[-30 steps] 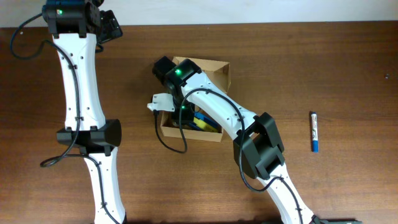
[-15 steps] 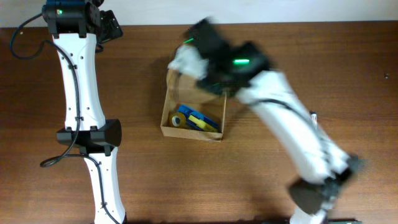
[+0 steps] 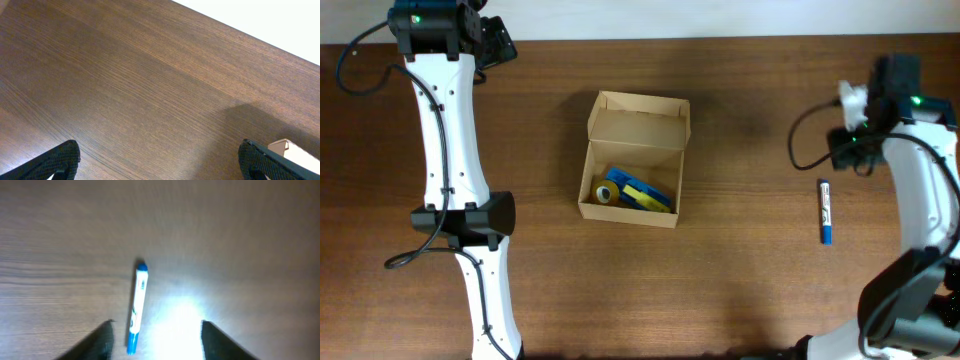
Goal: Pack container
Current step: 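Move the right gripper to the blue-capped marker and grasp it, then lower the blue-capped marker into the box and release it, then bring both grippers to the box lid flaps on either side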
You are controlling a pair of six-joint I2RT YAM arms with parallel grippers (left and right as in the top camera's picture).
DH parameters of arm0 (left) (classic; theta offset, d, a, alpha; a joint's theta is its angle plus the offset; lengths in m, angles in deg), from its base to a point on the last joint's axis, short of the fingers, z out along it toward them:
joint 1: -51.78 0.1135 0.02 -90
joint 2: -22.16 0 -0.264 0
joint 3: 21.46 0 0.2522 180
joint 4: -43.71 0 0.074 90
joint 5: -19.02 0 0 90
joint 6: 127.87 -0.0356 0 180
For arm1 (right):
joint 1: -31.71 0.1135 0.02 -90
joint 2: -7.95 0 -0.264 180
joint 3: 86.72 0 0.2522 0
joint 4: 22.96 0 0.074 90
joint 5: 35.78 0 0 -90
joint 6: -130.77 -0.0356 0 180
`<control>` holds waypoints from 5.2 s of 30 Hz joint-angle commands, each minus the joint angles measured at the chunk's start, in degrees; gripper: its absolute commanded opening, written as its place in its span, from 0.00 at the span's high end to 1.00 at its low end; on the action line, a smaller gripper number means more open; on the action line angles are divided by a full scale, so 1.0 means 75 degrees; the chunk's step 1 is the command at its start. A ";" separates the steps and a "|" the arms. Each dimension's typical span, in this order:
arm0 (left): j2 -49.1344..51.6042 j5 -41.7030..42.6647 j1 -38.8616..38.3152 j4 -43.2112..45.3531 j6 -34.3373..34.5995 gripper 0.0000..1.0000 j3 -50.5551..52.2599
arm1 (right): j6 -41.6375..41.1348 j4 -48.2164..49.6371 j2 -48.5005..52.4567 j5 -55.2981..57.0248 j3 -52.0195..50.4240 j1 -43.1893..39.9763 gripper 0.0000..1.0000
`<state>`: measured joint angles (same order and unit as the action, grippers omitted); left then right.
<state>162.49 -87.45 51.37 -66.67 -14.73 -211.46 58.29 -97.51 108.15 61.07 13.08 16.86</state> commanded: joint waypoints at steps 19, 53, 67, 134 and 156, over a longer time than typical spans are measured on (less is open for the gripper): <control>-0.0291 0.0009 0.0026 -0.0006 -0.0099 0.00 0.0038 | -0.1000 0.0052 0.2124 -0.0737 -0.0790 -0.0289 0.47; -0.0291 0.0009 0.0026 -0.0006 -0.0099 0.00 0.0038 | 0.0909 -0.2218 0.1565 -0.3031 0.6204 0.2973 0.96; -0.0291 0.0009 0.0026 -0.0006 -0.0099 0.00 0.0038 | 0.4068 -0.2294 0.2690 -0.1614 0.5531 0.6682 0.96; -0.0286 0.1906 0.0044 -0.0006 -0.1408 0.89 0.0866 | -0.1457 -0.1367 0.1314 -0.2081 0.4925 0.4077 0.96; 0.0000 0.6347 0.0478 0.1641 -0.2480 0.98 0.4771 | -0.2634 -0.1011 0.4654 -0.6901 0.3462 0.2326 0.96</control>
<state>161.71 -52.94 53.87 -55.02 -29.20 -178.28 39.08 -105.99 141.76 20.29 38.89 33.95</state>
